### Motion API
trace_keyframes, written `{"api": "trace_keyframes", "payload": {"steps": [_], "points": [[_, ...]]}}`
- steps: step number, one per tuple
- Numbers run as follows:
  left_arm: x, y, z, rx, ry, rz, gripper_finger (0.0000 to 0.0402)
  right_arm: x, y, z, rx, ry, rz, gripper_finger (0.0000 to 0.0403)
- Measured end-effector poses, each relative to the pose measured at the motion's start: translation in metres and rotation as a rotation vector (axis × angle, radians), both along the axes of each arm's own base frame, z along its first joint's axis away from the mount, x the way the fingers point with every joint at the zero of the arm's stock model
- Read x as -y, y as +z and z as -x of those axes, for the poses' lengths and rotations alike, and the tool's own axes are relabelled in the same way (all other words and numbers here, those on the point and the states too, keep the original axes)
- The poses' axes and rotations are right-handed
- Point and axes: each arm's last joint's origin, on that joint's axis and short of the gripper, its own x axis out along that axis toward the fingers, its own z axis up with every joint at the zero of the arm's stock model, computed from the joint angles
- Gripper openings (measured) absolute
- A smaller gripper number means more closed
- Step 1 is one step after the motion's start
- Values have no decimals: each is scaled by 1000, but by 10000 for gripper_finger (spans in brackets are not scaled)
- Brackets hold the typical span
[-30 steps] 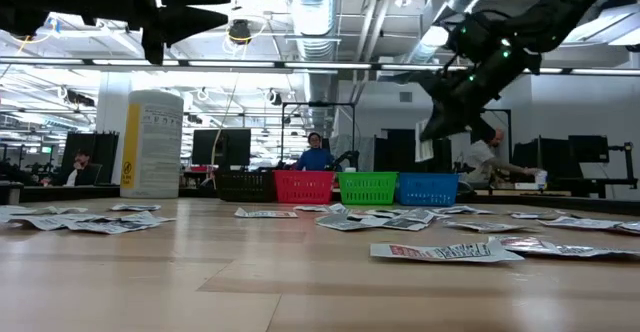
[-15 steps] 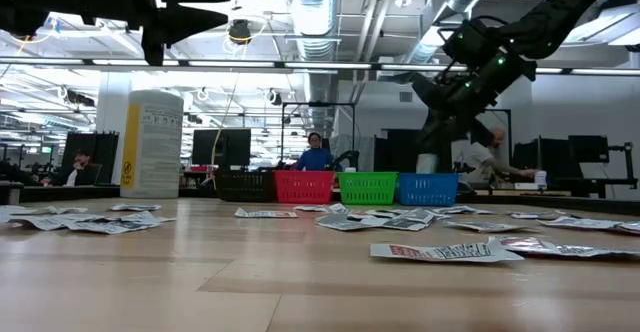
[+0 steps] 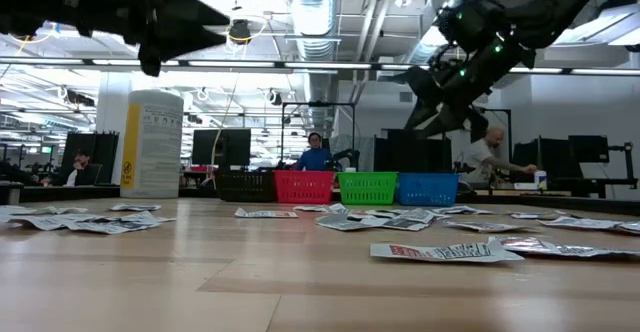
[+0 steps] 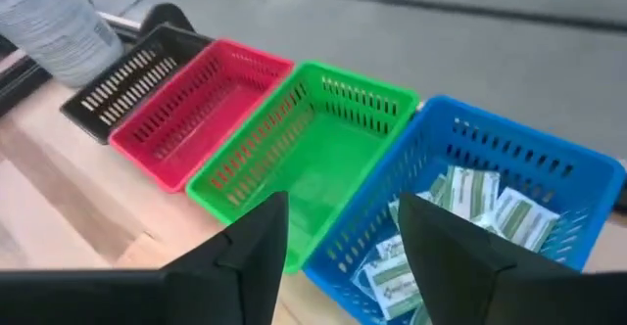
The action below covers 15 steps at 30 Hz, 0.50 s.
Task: Pick & Place First Aid Supplies
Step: Put the bandage pack into the blue bin
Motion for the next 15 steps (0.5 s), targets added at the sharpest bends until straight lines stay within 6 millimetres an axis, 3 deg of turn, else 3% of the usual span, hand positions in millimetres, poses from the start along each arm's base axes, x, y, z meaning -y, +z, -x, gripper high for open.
{"api": "trace_keyframes", "payload": {"steps": [8,15], "points": [[9,-18,5,-205,-27,-61,158,-37,22,-7,36,112,105,193],[16,-6,1,-565,-111,-84,158,-62,29,-12,54,225,132,190]]}}
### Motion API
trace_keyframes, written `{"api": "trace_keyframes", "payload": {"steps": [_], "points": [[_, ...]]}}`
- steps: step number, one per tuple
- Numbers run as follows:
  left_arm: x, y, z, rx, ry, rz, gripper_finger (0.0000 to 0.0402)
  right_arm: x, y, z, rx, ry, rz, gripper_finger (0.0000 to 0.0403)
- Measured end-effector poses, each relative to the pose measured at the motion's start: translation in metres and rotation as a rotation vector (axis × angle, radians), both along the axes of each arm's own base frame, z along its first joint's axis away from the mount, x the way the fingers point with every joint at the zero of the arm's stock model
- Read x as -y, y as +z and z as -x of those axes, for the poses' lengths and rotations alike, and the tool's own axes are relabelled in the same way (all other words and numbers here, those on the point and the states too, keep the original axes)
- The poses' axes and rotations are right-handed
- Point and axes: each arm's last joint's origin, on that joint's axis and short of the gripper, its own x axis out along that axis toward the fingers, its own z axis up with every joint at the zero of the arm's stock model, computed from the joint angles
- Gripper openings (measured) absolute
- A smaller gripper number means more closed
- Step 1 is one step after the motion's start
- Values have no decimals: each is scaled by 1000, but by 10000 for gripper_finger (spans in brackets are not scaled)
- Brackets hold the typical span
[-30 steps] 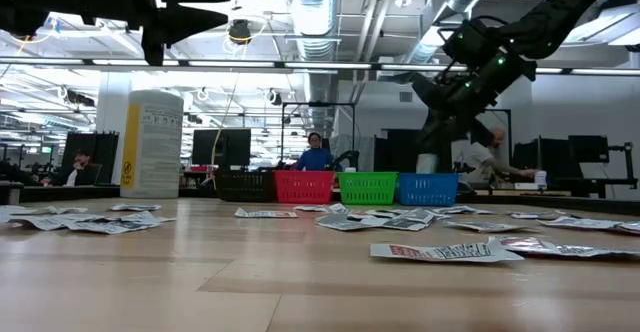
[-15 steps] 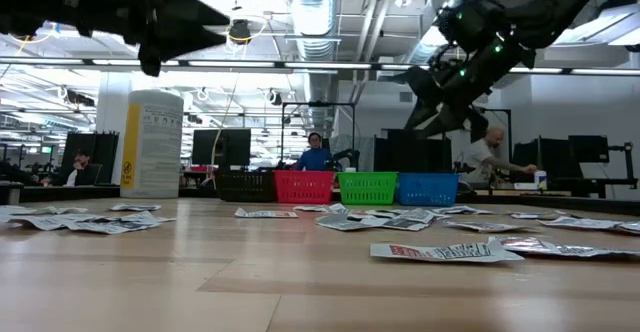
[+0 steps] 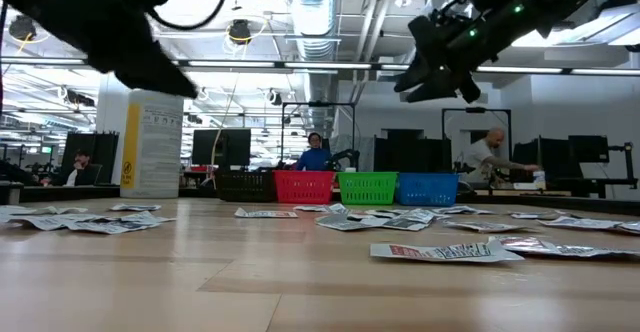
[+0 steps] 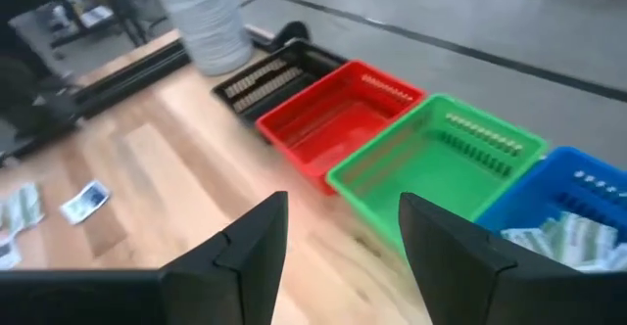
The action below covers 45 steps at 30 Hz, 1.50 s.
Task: Pick & Place First Aid Supplies
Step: Put the bandage pack into the blue bin
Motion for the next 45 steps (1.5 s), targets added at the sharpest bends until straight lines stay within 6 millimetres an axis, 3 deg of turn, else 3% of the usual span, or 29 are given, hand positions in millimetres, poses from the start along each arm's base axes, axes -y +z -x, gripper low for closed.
{"api": "trace_keyframes", "payload": {"steps": [6,13,22,33,39,45], "points": [[-5,9,15,-364,10,96,158,-12,-6,-7,-30,53,-6,194],[-5,-9,30,-560,27,295,158,-21,-20,-17,-77,92,-27,196],[-19,-43,47,-637,197,337,158,-30,-33,-28,-97,125,-51,196],[-29,-64,57,-654,236,343,150,-36,-32,-29,-77,141,-53,192],[-29,-66,56,-637,233,347,110,-40,-32,-30,-77,155,-53,194],[-28,-66,55,-622,232,357,34,-41,-32,-30,-76,159,-56,191]]}}
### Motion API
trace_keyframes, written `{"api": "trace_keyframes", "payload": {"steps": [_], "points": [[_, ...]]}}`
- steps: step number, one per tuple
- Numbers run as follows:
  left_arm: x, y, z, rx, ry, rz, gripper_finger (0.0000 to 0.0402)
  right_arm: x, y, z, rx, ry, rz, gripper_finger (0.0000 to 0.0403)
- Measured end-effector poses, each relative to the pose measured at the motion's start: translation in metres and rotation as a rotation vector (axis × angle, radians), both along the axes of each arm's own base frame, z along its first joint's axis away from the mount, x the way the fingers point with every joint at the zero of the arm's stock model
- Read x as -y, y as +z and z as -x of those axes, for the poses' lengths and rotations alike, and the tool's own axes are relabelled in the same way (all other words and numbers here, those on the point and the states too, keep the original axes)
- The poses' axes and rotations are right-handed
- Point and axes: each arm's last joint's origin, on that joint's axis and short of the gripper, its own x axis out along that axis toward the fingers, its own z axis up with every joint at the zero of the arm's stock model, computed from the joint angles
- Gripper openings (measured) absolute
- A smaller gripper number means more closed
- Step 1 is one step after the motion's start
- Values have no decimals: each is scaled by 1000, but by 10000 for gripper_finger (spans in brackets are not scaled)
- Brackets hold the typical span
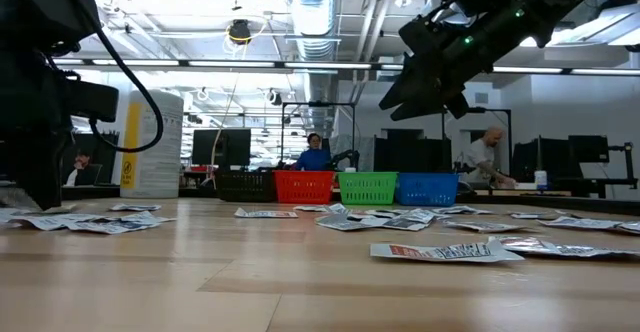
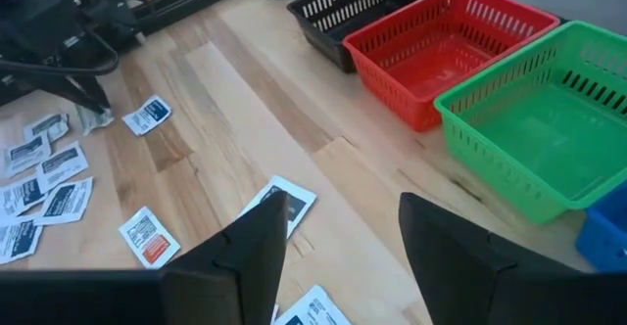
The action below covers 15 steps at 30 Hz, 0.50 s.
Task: Pick & Place First Aid Supplies
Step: Put the bandage pack into the blue bin
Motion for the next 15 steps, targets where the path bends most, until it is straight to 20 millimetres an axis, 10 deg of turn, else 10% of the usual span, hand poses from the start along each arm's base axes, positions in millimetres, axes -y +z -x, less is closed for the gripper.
{"api": "trace_keyframes", "payload": {"steps": [15], "points": [[7,13,-28,407,204,39,4,-1,3,-2,57,-18,-53,186]]}}
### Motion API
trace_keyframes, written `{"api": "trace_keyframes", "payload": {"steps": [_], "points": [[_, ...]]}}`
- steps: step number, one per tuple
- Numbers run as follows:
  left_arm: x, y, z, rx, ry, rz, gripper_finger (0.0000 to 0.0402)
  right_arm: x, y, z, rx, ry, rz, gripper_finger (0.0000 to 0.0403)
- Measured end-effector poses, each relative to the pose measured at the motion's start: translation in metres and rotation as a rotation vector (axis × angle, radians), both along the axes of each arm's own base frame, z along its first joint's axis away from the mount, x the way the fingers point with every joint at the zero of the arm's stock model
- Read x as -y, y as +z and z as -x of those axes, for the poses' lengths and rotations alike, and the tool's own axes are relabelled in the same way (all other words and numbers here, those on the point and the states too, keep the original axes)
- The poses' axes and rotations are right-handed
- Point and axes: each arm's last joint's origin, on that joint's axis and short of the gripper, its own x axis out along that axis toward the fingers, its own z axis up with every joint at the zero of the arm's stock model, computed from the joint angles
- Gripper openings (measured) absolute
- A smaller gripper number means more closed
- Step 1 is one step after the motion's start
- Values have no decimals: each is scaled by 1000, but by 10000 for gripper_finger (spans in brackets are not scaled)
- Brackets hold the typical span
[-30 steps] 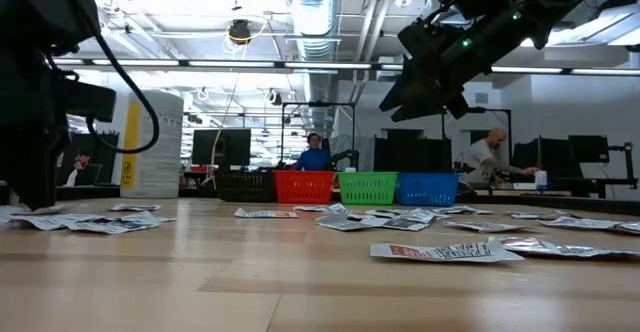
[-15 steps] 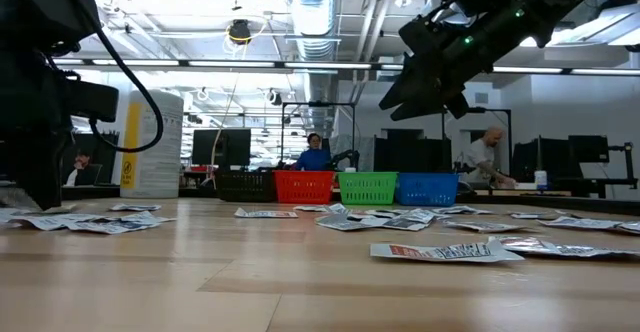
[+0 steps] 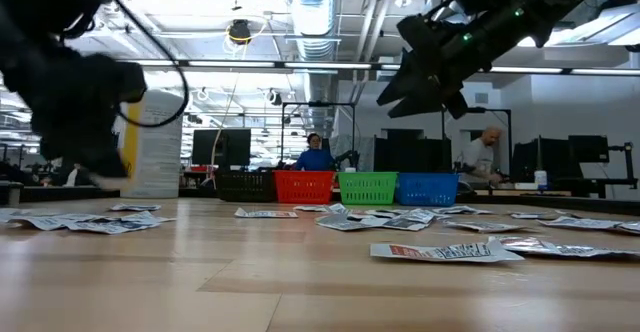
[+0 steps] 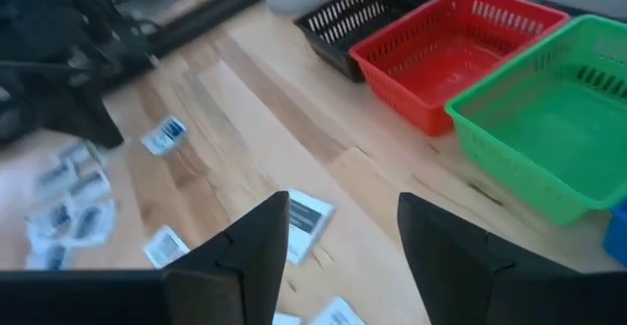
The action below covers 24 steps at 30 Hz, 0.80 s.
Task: Pick & Place First Aid Supplies
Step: Put the bandage pack into the blue bin
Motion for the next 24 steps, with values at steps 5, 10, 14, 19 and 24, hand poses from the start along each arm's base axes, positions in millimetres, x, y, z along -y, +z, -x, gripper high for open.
{"api": "trace_keyframes", "payload": {"steps": [5,10,14,19,24], "points": [[3,12,-13,201,58,10,5,-8,7,-5,104,14,-51,180],[5,33,-26,476,171,34,5,-20,17,-10,218,133,-80,174],[2,50,-36,654,205,89,6,-30,27,-13,306,250,-41,166],[-6,68,-44,792,226,127,4,-38,38,-15,415,301,-24,153],[-13,86,-60,817,240,50,4,-43,47,-16,503,320,-15,141]]}}
